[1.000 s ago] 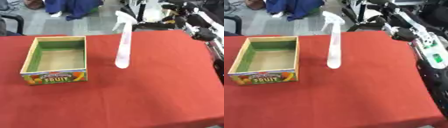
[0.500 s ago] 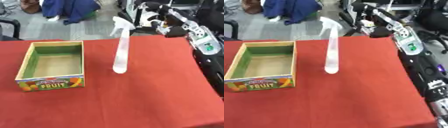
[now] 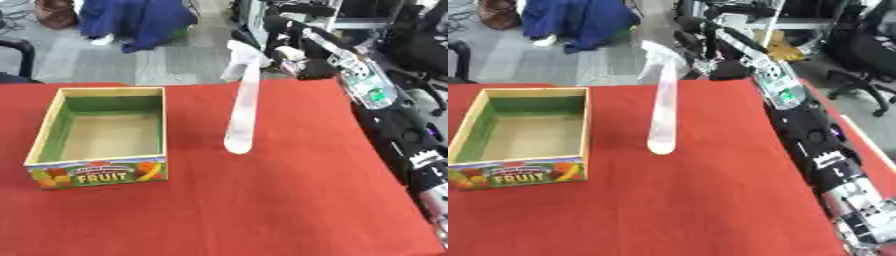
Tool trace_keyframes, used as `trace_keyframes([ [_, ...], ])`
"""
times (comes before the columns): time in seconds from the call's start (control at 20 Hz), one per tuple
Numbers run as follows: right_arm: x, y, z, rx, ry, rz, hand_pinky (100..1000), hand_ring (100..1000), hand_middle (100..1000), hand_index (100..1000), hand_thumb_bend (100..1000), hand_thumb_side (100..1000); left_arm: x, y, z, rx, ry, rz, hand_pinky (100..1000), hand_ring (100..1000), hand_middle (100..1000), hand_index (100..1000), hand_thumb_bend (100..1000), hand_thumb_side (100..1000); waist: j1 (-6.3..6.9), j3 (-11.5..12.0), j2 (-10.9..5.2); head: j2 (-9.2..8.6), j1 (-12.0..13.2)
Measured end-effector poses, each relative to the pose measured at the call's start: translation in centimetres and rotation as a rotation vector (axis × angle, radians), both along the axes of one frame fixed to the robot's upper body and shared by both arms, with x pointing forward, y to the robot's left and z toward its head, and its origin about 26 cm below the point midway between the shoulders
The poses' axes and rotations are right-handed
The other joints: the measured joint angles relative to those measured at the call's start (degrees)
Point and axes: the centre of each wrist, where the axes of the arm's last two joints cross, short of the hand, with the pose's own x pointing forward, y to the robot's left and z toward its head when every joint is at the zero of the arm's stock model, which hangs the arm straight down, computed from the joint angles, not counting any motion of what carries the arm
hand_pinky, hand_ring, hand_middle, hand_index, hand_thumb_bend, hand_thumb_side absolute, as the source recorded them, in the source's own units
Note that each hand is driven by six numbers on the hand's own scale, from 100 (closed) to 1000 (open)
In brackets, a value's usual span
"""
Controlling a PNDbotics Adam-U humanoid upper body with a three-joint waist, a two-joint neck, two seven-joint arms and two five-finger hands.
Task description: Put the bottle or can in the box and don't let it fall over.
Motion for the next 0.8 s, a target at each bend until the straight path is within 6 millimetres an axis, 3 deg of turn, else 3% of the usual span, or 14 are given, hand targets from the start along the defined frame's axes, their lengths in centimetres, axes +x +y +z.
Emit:
trace_keyframes([
  [0.2,0.1,0.1,0.2,-0.020,-0.004,0.003,832,1000,1000,966,100,400,0.0,-0.1,0.1,0.002,-0.002,-0.004,717,655,523,777,515,582,-0.20,0.2,0.13,-0.21,-0.5],
  [0.25,0.1,0.2,0.3,-0.035,-0.002,0.010,830,1000,1000,964,100,372,0.0,-0.1,0.1,0.003,-0.002,-0.005,717,655,523,778,514,584,-0.23,0.2,0.14,-0.48,-0.7],
  [0.35,0.1,0.3,0.3,-0.075,0.006,0.024,824,1000,1000,957,100,424,0.0,-0.1,0.1,0.003,-0.002,-0.005,717,655,523,778,516,582,-0.27,0.3,0.15,-0.62,-0.9],
  [0.8,0.7,1.3,0.7,-0.165,0.007,0.049,766,1000,1000,871,100,337,0.0,0.0,0.2,0.011,-0.001,-0.007,716,654,523,778,520,582,-0.34,0.9,0.18,-0.77,-1.7],
])
